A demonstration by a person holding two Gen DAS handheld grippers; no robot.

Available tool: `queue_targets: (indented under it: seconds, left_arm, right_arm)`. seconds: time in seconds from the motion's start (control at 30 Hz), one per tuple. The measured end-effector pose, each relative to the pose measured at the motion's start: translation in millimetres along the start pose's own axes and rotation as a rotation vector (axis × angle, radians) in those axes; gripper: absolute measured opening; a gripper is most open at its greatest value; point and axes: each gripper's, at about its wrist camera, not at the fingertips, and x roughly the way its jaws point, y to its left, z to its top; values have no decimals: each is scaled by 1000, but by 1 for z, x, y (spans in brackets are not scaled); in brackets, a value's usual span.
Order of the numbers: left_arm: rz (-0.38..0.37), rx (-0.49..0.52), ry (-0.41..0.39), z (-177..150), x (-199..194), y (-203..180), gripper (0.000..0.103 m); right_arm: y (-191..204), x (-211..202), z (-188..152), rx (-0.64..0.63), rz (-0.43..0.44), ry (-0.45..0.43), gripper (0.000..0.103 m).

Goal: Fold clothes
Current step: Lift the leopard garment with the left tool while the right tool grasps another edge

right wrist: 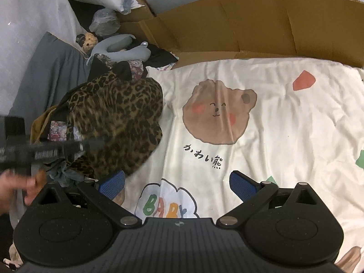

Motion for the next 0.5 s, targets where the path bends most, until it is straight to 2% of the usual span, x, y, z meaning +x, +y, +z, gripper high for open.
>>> queue_targets:
  seconds: [0.2, 0.37, 0.5]
  left_arm:
    - [-64, 23, 51, -22, 26, -21, 3]
    - [-86, 17, 75, -29, 35, -28, 3]
    - [-120, 18, 84, -32, 40, -35, 3]
  right_arm:
    - [-5, 13, -5, 52, 40, 39, 99]
    - [-11, 25, -9, 105, 78, 82, 88]
    - [-13, 38, -11, 151, 115, 108, 86]
